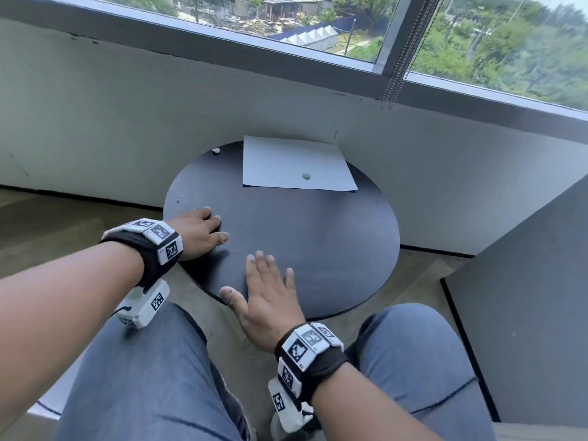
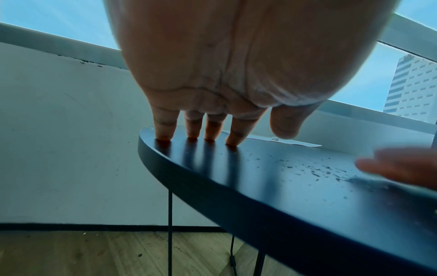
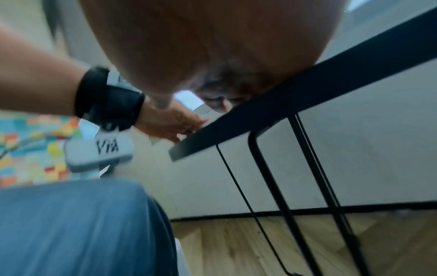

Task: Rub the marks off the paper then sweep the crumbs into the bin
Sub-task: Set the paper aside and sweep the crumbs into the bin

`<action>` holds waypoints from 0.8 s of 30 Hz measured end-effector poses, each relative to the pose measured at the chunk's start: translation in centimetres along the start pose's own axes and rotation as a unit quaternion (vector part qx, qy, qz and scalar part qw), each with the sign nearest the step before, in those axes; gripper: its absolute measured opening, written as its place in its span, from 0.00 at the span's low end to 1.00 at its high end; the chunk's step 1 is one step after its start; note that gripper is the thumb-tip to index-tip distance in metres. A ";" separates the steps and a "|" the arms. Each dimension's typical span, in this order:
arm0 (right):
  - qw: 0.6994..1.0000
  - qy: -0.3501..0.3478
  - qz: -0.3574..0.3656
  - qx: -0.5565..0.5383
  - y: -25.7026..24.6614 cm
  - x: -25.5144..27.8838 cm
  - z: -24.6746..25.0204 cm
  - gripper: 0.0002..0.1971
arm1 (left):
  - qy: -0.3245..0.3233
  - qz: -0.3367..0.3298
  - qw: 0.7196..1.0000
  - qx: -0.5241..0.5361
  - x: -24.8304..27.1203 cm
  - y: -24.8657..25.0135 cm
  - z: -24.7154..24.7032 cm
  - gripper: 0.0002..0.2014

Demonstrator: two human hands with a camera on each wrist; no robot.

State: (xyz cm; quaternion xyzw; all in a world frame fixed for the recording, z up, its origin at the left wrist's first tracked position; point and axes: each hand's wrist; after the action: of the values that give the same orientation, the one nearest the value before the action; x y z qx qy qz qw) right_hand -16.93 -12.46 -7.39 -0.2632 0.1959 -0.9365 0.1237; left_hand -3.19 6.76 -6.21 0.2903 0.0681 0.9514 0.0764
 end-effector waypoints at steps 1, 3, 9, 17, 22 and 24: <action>0.999 0.016 0.024 -0.043 0.4 -0.1 0.9 0.42 | -0.002 -0.001 1.000 0.001 0.1 -0.1 0.0 0.34; 0.990 0.098 -0.011 -0.096 3.5 -0.4 3.3 0.41 | 0.002 -0.005 1.000 0.001 0.0 0.0 -0.1 0.29; 0.948 0.103 -0.300 -0.031 12.2 -0.3 6.6 0.44 | 0.024 -0.007 1.000 -0.012 -0.2 0.5 -0.3 0.29; 0.997 -0.008 0.057 -0.042 3.3 0.7 3.5 0.41 | 0.019 -0.019 1.000 0.002 -0.6 -0.1 -0.5 0.23; 0.984 0.086 -0.153 -0.041 11.3 -2.5 9.9 0.42 | 0.022 -0.020 1.000 -0.009 -0.4 0.3 -0.5 0.26; 0.972 0.050 -0.220 0.058 12.4 -3.3 9.7 0.45 | 0.022 -0.019 1.000 -0.006 -0.5 0.2 -0.5 0.26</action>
State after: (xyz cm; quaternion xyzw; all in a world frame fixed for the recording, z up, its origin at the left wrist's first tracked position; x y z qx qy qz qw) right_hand -7.33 -25.31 -6.66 -0.2454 0.0841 -0.9624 -0.0802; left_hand -3.10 6.43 -6.87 0.2677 0.0694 0.9563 0.0949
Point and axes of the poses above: each hand's wrist, its own x-axis away from the middle knuckle, its own z-axis out of the back of the hand, y = z × x, and after that the axes turned 10 degrees about -y, right-handed
